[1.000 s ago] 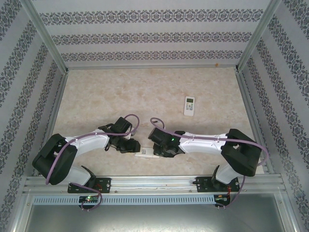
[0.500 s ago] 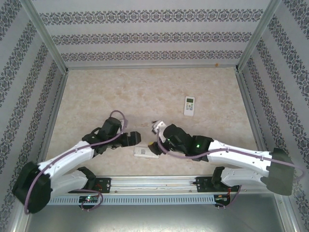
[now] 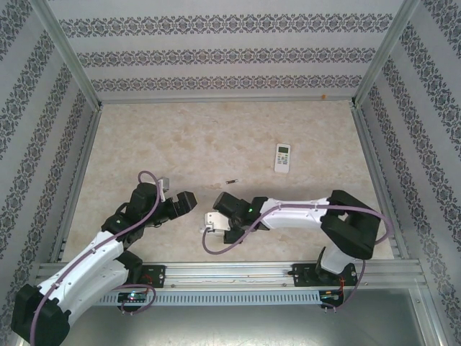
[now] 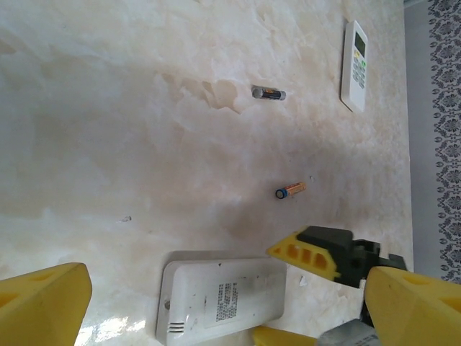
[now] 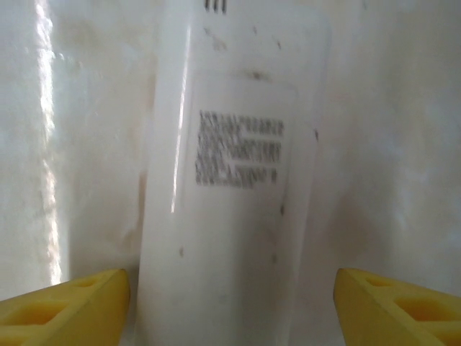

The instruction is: Load the batteries into the remote control

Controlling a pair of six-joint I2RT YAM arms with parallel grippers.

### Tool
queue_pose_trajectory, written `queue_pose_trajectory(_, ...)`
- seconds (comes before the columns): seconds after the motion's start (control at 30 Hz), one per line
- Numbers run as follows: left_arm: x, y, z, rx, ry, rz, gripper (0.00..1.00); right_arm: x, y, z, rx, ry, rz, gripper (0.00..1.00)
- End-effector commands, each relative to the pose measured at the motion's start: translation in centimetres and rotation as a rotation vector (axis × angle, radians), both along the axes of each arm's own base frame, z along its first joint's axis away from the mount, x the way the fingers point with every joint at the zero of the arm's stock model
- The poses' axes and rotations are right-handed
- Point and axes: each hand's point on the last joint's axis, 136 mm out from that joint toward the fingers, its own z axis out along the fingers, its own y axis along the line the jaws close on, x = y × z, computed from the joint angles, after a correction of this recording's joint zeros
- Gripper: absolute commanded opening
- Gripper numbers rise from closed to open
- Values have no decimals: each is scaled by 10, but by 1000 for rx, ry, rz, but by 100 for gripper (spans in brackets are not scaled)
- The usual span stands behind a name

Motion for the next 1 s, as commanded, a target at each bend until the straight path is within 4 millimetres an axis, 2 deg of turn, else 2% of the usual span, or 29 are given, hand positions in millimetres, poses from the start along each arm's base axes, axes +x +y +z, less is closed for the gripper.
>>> queue_pose_trajectory(0.0, -5, 4, -6, 3, 29, 5, 98, -5, 12, -4, 12, 76, 51, 72)
queue_pose_trajectory(0.13, -6, 5, -9, 5, 32, 5, 99, -10, 11, -17, -52, 141, 51, 62)
queue_pose_trajectory(0.27, -8, 5, -11, 4, 45, 6, 99, -9, 15, -12, -35, 145, 42, 50)
queue_pose_trajectory(0.37, -8, 4, -10, -21, 64, 23, 99, 0, 28, 14, 90, 128, -38, 46)
queue_pose_trajectory(0.47, -6, -8, 2, -146, 64, 20, 99, 14, 44, 47, 283, 172, -207, 42)
queue_pose_trajectory(0.57, -1, -20, 13, -288, 68, 22, 98, 28, 47, 63, 363, 182, -355, 41)
queue_pose_trajectory(0.63, 1, -25, 19, -344, 68, 17, 95, 30, 52, 72, 415, 208, -396, 42)
queue_pose_trajectory(0.73, 5, -32, 26, -399, 66, -2, 85, 26, 66, 85, 510, 290, -424, 42)
queue_pose_trajectory(0.9, 10, -33, 27, -436, 92, 15, 50, 23, 79, 97, 580, 378, -470, 41)
queue_pose_trajectory(0.97, 11, -29, 20, -427, 122, 48, 40, 23, 81, 100, 604, 406, -496, 40)
